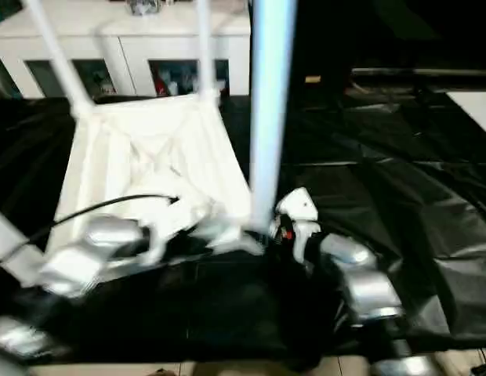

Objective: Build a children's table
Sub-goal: Rotate leg to tighten

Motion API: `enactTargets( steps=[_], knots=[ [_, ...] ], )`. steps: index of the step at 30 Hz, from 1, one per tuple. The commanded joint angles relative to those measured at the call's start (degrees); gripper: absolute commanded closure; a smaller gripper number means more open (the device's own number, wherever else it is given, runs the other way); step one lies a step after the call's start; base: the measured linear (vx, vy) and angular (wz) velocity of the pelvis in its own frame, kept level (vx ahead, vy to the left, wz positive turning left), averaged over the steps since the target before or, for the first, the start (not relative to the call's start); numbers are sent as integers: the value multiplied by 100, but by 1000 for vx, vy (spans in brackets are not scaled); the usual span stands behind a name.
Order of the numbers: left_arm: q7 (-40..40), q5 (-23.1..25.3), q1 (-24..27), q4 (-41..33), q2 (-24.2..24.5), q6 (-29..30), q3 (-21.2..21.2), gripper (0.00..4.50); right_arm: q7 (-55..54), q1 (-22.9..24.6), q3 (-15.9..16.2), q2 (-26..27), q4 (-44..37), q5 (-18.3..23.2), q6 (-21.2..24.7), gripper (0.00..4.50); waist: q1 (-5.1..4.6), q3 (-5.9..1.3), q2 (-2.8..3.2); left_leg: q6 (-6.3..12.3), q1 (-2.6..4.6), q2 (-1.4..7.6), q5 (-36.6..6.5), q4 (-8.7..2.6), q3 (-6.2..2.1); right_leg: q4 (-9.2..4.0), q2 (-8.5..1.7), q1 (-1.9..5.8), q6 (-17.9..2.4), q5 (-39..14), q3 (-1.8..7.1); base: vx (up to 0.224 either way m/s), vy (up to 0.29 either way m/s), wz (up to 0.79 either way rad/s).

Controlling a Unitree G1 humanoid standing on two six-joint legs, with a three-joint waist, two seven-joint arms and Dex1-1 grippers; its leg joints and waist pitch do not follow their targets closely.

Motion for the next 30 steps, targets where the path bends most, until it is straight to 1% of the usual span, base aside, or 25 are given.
enactTargets(
  steps=[1,2,3,5,6,8,9,10,12,13,14,15,17,18,19,20,21,22,23,24,25,26,27,28,30],
  knots=[
    [707,108,-125,352,-93,97,195,450,-344,99,-12,172,153,61,312,191,-50,-243,-42,-283,210,283,-2418,-507,-230,-642,-355,34,-630,-3274,211,0,0,0],
    [862,119,-179,476,-193,99,220,450,-592,93,-70,280,148,35,351,191,-50,-242,-21,-274,201,288,-2434,-517,-238,-649,-354,34,-597,-3247,208,0,0,0],
    [985,139,-224,582,-275,93,226,450,-815,89,-112,381,138,1,381,191,-63,-258,-6,-282,192,281,-2391,-538,-234,-661,-341,37,-559,-3109,202,0,0,0],
    [1098,201,-279,732,-389,-5,163,450,-1067,121,-109,603,30,-21,384,191,-63,-279,9,-272,169,289,-2306,-556,-241,-641,-337,65,-579,-2871,201,0,0,0],
    [1045,224,-260,703,-387,-40,107,450,-932,157,-10,603,-49,-27,348,191,-60,-283,17,-232,128,297,-2225,-578,-244,-619,-338,90,-616,-2621,207,0,0,0],
    [949,245,-238,676,-398,-86,69,450,-788,201,66,595,-135,-35,292,191,-60,-291,25,-216,123,297,-2222,-577,-236,-605,-340,90,-632,-2538,218,0,0,0],
    [856,252,-210,630,-371,-120,35,450,-694,230,49,580,-187,21,268,191,-53,-291,32,-206,139,295,-2236,-569,-223,-612,-344,73,-662,-2500,228,0,0,0],
    [823,262,-221,668,-375,-165,25,450,-697,242,8,599,-225,44,284,191,-51,-291,30,-195,137,294,-2235,-568,-222,-611,-345,75,-672,-2497,230,0,0,0],
    [664,263,-189,640,-296,-242,-10,450,-527,316,-60,510,-374,127,155,191,-31,-304,19,-115,119,293,-2100,-561,-210,-609,-358,93,-672,-2468,242,0,0,0],
    [600,260,-177,626,-260,-302,-28,450,-423,340,-49,443,-420,168,116,135,-26,-306,18,-99,111,298,-2038,-563,-209,-605,-362,100,-676,-2434,243,0,0,0],
    [584,259,-175,623,-252,-317,-32,450,-398,346,-46,427,-430,179,108,121,-3,-314,2,-52,104,299,-1904,-551,-199,-599,-365,107,-685,-2361,246,0,0,0],
    [476,254,-134,558,-170,-384,-59,450,-97,387,3,215,-538,250,102,122,4,-320,8,-8,87,300,-1781,-547,-195,-584,-364,129,-717,-2240,246,0,0,0],
    [358,239,-96,523,-109,-468,-82,450,166,411,48,22,-640,263,120,95,6,-337,13,66,35,299,-1562,-542,-203,-544,-354,185,-727,-1989,233,0,0,0],
    [305,226,-81,511,-93,-497,-89,450,259,415,67,-47,-668,261,126,82,-12,-341,18,99,20,301,-1449,-536,-191,-527,-347,179,-770,-1839,229,0,0,0],
    [203,226,-29,436,-31,-573,-126,450,553,470,104,-241,-830,332,145,82,-21,-342,25,122,26,299,-1408,-527,-192,-527,-347,198,-812,-1787,219,0,0,0],
    [108,218,14,385,17,-677,-156,450,813,522,125,-406,-970,411,168,76,-47,-347,26,166,16,300,-1361,-515,-185,-517,-344,204,-864,-1707,220,0,0,0],
    [-72,183,97,260,99,-773,-202,450,1157,627,141,-688,-1165,484,175,76,-36,-353,27,199,23,307,-1326,-508,-188,-519,-349,218,-881,-1652,220,0,0,0],
    [-196,157,147,191,152,-842,-231,450,1382,691,152,-875,-1279,524,173,76,-45,-362,27,280,15,321,-1219,-490,-180,-488,-340,222,-935,-1429,228,0,0,0],
    [-380,110,210,100,215,-1002,-271,450,1617,769,155,-1078,-1383,563,163,76,-57,-364,41,320,9,320,-1179,-483,-176,-474,-337,219,-976,-1340,226,0,0,0],
    [-792,-56,346,-133,336,-1183,-336,450,1979,931,135,-1414,-1563,618,174,76,-72,-387,29,442,-10,322,-1000,-457,-180,-433,-340,248,-1077,-1051,217,0,0,0],
    [-1052,-163,439,-314,421,-1249,-382,450,2170,1037,111,-1614,-1664,631,164,76,-69,-387,25,496,-12,326,-940,-450,-178,-424,-341,252,-1116,-945,218,0,0,0],
    [-1052,-163,439,-314,421,-1249,-382,450,2170,1037,111,-1614,-1664,631,164,76,-64,-394,27,547,-13,326,-860,-433,-176,-409,-343,255,-1159,-829,220,52,3,0],
    [-1299,-272,520,-486,500,-1208,-425,450,2318,1128,61,-1778,-1729,649,160,76,-73,-404,47,612,-6,316,-753,-414,-155,-387,-331,226,-1281,-668,213,0,0,0],
    [-1496,-325,594,-660,594,-1164,-497,450,2446,1228,-15,-1952,-1775,665,150,76,-53,-422,53,664,19,336,-665,-400,-153,-354,-320,231,-1362,-490,210,0,0,0],
    [-1653,-363,656,-809,686,-1149,-573,450,2638,1358,-112,-2172,-1808,722,139,76,-33,-421,72,720,19,341,-572,-388,-145,-335,-315,225,-1436,-340,208,0,0,0]
  ],
)
